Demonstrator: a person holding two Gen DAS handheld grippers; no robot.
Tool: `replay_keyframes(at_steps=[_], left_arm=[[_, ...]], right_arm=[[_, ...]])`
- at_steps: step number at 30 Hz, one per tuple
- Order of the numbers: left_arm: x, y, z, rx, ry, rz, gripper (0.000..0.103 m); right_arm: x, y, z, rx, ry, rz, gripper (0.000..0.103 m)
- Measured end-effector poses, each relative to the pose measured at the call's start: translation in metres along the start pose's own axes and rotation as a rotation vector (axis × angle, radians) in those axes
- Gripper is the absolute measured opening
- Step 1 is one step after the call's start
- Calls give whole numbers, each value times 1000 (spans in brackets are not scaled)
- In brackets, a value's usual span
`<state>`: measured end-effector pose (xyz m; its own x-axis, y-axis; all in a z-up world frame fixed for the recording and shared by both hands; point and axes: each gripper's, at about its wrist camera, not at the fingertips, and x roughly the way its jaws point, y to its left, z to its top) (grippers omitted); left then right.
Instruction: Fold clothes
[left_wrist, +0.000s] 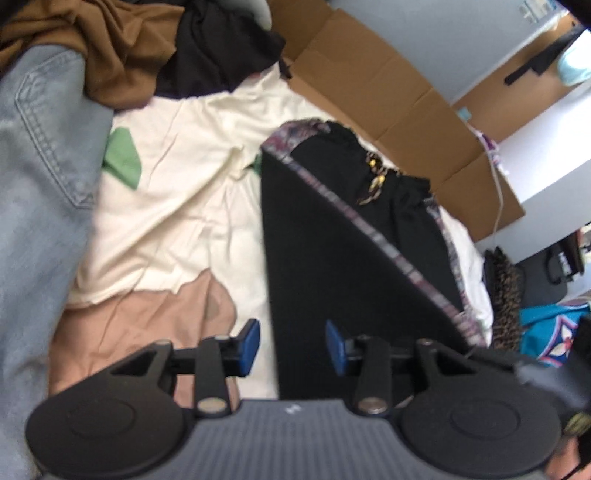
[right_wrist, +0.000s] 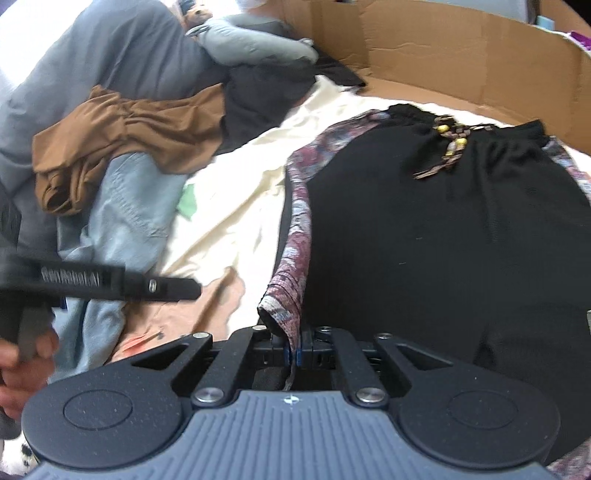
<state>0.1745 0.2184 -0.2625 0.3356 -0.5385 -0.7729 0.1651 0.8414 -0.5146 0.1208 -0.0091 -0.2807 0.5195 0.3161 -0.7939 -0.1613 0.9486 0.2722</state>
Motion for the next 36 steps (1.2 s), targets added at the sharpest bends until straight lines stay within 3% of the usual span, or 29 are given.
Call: replay_keyframes(at_steps=[5,18,23,28,36], left_arm=[[8,-11,-2,36,23,-28,42],[38,-57,-1,122,70,-33,42],[62,-82,-4,144,115,-37,42],[83,-117,-2,262,177,-42,42],[120,-164,-4,411,317,8,42]], right_arm=[[-23,-26,19,54,37,-21,1],[-54,-63,51,-161,196,-4,1],[-64,-91,51,-178,170,27,1],[-76,-125,40,-141,169,86,1],[-105,-170,23,-83,24,108,1]])
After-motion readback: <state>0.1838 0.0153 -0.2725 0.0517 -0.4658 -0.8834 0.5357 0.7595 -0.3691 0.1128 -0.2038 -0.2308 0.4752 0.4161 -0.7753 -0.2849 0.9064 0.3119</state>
